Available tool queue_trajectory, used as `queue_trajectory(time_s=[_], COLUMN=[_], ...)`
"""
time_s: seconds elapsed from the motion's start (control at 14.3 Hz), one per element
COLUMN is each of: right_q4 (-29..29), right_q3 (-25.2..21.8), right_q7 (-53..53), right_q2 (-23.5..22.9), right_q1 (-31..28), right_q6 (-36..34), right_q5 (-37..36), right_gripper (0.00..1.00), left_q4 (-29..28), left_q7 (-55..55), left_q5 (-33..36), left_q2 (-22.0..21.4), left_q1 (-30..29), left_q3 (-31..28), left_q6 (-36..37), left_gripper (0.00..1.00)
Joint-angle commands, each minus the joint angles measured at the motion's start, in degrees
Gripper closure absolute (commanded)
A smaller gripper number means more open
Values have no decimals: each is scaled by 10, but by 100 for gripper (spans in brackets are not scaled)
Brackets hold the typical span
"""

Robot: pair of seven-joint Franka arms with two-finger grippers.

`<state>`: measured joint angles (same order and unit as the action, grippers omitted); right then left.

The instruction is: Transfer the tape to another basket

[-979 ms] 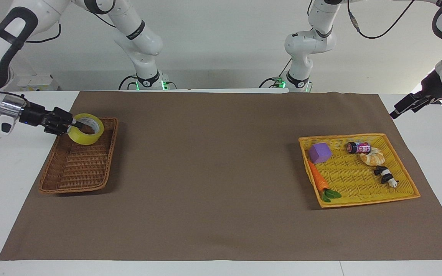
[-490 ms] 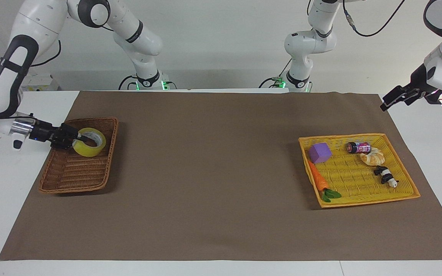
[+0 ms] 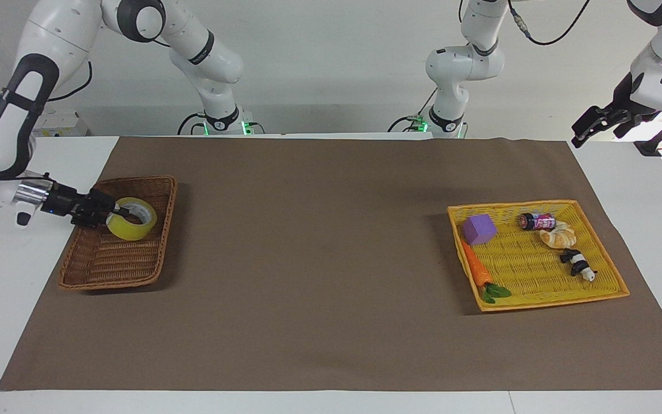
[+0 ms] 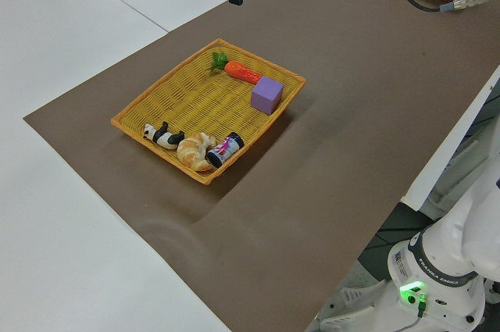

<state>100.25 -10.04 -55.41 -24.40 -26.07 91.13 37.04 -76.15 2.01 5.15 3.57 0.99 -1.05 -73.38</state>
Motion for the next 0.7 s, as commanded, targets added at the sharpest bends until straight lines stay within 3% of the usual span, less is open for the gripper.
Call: queue_trajectory(time_s=[0.0, 0.21, 0.42, 0.63], right_q4=[-8, -11, -11, -11], right_q3=[8, 9, 9, 10], right_q7=[-14, -14, 20, 174], right_q2=[8, 43, 119, 188], right_q1=[1, 32, 94, 137], right_q6=[12, 60, 116, 107], right_q5=[-21, -89, -237, -286], right_gripper=[1, 1, 1, 1], left_q4=[-5, -42, -99, -83], left_q7=[-24, -38, -40, -43], left_q5=[14, 13, 14, 4], left_q2=[-29, -48, -73, -66], left_q1=[1, 0, 6, -1], left_q3=[-1, 1, 2, 13], left_q6=[19, 10, -19, -15], left_gripper=[0, 0, 0, 0])
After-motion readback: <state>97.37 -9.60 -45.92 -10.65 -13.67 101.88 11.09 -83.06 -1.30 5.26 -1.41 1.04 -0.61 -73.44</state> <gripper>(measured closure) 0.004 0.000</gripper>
